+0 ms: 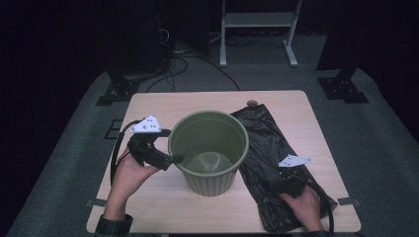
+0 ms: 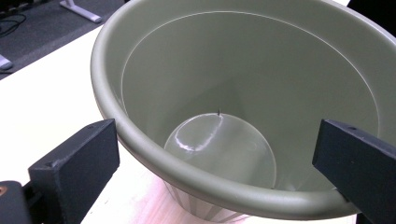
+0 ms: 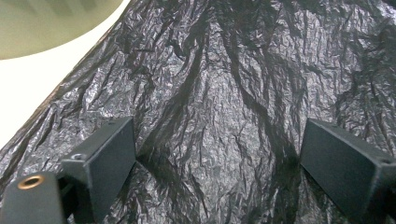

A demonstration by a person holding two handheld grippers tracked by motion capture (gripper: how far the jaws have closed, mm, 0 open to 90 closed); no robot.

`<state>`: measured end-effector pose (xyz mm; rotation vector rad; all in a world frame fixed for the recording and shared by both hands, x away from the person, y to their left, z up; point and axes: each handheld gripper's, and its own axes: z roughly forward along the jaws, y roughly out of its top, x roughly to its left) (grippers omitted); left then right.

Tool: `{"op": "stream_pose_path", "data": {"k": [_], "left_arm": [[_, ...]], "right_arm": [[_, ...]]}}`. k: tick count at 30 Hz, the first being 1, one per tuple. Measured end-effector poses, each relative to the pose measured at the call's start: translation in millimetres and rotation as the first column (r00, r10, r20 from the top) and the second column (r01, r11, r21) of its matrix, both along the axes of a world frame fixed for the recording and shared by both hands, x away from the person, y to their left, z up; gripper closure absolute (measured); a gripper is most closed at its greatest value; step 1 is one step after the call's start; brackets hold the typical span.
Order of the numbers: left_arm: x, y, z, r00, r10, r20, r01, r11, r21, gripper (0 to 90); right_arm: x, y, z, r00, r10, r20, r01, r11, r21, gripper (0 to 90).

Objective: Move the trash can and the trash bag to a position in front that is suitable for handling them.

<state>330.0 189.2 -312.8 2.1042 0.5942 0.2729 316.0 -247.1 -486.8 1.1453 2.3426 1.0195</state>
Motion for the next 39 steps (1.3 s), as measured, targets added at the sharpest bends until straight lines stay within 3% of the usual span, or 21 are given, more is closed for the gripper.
{"op": "stream_pose_path", "data": {"k": [5, 10, 14, 20, 39], "left_arm": [[2.1, -1.5, 1.4, 1.0000, -0.001, 0.005, 0.000, 0.9999, 0.016, 0.0], [8.2, -0.4, 9.7, 0.9997, 0.017, 0.015, -0.017, 0.9997, -0.015, 0.0], [9.1, 1.2, 14.8, 0.9997, 0.016, 0.018, -0.015, 0.9998, -0.016, 0.0], [3.1, 15.8, 19.6, 0.9985, 0.047, 0.030, -0.046, 0.9982, -0.039, 0.0], [-23.5, 47.2, 3.1, 0.9932, 0.107, 0.046, -0.104, 0.9927, -0.061, 0.0]], "right_arm": [[0.0, 0.0, 0.0, 1.0000, 0.000, 0.000, 0.000, 1.000, 0.000, 9.3], [0.0, 0.0, 0.0, 1.0000, 0.000, 0.000, 0.000, 1.000, 0.000, 9.3], [0.0, 0.0, 0.0, 1.0000, 0.000, 0.000, 0.000, 1.000, 0.000, 9.3], [0.0, 0.0, 0.0, 1.0000, 0.000, 0.000, 0.000, 1.000, 0.000, 9.3], [-0.1, 0.0, 0.0, 1.0000, -0.001, 0.000, 0.001, 1.000, 0.000, 9.3]]}}
